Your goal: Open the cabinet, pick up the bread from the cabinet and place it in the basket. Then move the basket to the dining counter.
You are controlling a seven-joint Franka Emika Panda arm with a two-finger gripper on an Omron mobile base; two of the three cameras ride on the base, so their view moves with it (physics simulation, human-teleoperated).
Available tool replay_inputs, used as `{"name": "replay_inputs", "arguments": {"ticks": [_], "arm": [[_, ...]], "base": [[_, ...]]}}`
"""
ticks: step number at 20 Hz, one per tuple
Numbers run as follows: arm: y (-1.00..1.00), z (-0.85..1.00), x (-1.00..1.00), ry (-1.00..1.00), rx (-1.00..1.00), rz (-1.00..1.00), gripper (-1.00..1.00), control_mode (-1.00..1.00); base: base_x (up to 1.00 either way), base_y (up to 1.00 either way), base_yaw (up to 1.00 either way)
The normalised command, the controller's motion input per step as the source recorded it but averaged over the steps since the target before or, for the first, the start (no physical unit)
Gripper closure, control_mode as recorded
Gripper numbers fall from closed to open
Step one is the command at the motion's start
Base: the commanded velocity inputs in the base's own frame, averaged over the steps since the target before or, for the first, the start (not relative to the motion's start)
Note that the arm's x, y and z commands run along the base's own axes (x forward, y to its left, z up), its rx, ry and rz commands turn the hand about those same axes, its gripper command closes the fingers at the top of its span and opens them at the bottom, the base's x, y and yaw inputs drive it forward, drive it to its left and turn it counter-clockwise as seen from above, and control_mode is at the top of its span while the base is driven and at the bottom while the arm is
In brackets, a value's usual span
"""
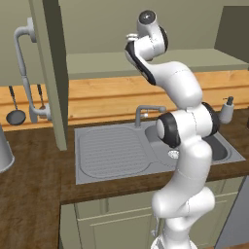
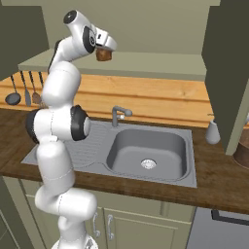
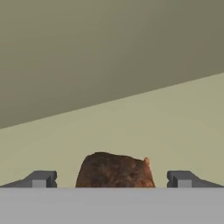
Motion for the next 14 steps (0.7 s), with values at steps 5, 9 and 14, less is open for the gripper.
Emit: {"name": "replay_inputs", "arguments": {"ticks": [5,9,14], "arm": [[0.01,-0.22,0.13,0.01,0.00,0.00,-1.00,-1.00],[0.00,-0.42,0.00,0.00,0.00,0.00,-1.00,-1.00],[0.00,-0.40,0.00,-0.03,0.00,0.00,-1.00,-1.00]], "base": [[0.00,0.00,0.00],[0.00,0.00,0.00],[0.00,0.00,0.00]]}}
